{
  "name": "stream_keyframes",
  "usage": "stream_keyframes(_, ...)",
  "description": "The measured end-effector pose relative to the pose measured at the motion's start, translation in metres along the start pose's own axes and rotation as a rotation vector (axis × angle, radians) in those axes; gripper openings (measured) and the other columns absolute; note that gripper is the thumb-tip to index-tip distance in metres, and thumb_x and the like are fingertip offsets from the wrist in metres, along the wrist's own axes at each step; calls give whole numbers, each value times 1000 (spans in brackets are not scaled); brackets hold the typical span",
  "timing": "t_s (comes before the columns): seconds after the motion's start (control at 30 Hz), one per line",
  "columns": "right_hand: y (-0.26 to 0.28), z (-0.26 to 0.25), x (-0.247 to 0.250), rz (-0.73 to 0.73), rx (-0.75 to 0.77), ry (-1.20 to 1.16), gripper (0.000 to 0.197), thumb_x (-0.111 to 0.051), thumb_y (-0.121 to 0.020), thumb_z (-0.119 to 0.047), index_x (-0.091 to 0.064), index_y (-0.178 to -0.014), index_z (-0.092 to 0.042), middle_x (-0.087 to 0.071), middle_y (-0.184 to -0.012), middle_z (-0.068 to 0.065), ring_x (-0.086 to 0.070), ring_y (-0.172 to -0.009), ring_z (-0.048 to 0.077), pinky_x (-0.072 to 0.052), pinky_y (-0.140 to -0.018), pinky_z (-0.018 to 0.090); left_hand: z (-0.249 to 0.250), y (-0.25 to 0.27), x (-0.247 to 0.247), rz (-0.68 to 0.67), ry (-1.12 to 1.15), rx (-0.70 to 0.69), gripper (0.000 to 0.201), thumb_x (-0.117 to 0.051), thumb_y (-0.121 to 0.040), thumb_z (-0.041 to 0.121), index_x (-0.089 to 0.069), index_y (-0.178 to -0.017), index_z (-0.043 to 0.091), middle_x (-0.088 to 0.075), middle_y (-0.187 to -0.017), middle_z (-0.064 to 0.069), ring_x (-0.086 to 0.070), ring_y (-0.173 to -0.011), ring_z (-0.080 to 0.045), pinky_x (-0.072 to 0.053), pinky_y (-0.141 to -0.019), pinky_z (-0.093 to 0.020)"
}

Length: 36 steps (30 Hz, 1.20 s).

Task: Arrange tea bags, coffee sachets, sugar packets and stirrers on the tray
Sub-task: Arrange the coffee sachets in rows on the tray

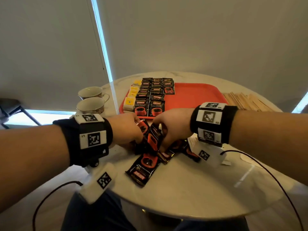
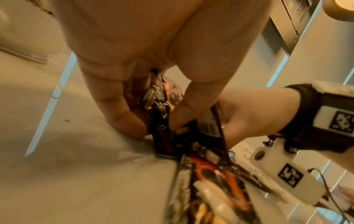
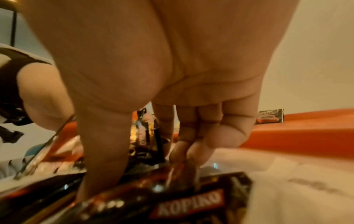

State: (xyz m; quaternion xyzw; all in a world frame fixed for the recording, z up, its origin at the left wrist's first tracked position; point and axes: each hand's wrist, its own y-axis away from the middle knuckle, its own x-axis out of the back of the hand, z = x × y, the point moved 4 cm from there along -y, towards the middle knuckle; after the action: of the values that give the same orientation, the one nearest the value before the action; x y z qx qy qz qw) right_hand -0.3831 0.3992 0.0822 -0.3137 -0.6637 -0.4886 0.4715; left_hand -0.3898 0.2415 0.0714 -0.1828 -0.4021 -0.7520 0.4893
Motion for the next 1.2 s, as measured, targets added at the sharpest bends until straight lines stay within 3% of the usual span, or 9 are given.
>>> stream_keyframes(0.1, -9, -3, 1, 7, -26, -14, 62, -84, -73, -57, -62, -125, -30, -67, -103, -11, -62, -90, 9, -46, -66, 23, -2, 2, 5, -9, 200, 41, 29, -59, -92, 0, -63, -118, 12, -69, -113, -18, -70, -100, -35, -63, -81, -46)
stream_keyframes(0.2, -12, -6, 3, 21, -22, 24, 63, -81, -74, -61, -62, -124, -28, -67, -105, -9, -63, -94, 13, -51, -72, 27, -3, 4, 8, -3, 375, 52, 34, -59, -96, 31, -60, -127, 18, -74, -110, -15, -71, -96, -34, -60, -67, -42)
stream_keyframes(0.3, -8, -4, 7, 19, -19, 30, 62, -79, -74, -64, -62, -122, -28, -65, -99, -11, -62, -90, 12, -54, -76, 31, -1, 3, 4, -68, 243, 34, 53, -80, -81, 59, -61, -123, 33, -70, -114, -4, -67, -109, -31, -61, -83, -48)
stream_keyframes(0.43, 8, 10, 8, -74, -17, -11, 85, -86, -69, -56, -47, -142, -36, -62, -115, -15, -59, -99, 7, -50, -83, 28, 2, -1, -3, -58, -24, -21, 74, -94, -71, 19, -55, -133, 29, -64, -117, -4, -68, -105, -27, -63, -89, -48)
stream_keyframes(0.57, 28, 27, -1, -204, -49, 89, 84, -91, -68, -45, -45, -139, -45, -57, -122, -15, -60, -106, 12, -56, -87, 33, -2, -3, 6, -59, 103, -27, 71, -85, -76, -3, -58, -132, 31, -67, -119, -6, -68, -107, -30, -63, -89, -49)
stream_keyframes(0.67, 34, 33, -4, -207, -75, 156, 76, -90, -70, -41, -48, -134, -43, -56, -116, -14, -58, -102, 12, -52, -77, 29, -5, 0, 15, -57, 225, -6, 67, -76, -79, -14, -58, -127, 31, -67, -123, -10, -66, -112, -33, -59, -95, -52)
stream_keyframes(0.9, 19, 29, 3, -106, -107, 68, 48, -88, -73, -38, -57, -110, -35, -62, -103, -11, -57, -92, 12, -51, -77, 30, -3, 17, 40, -67, 436, -61, 61, -59, -81, -25, -67, -121, 19, -74, -118, -15, -68, -113, -37, -56, -96, -56)
stream_keyframes(1.07, 4, 29, 13, 7, -128, -42, 38, -84, -76, -32, -58, -104, -39, -67, -103, -7, -64, -92, 15, -57, -81, 36, -11, 32, 29, -282, 222, -18, 57, -62, -81, -22, -69, -122, 17, -76, -118, -12, -68, -117, -37, -54, -102, -57)
stream_keyframes(1.2, 4, 33, 24, -9, -130, -97, 26, -73, -89, -25, -65, -112, -34, -71, -105, -4, -67, -95, 15, -55, -84, 33, -23, 33, 9, -355, 39, 36, 52, -69, -81, -18, -67, -121, 15, -77, -113, -14, -72, -111, -35, -62, -90, -46)
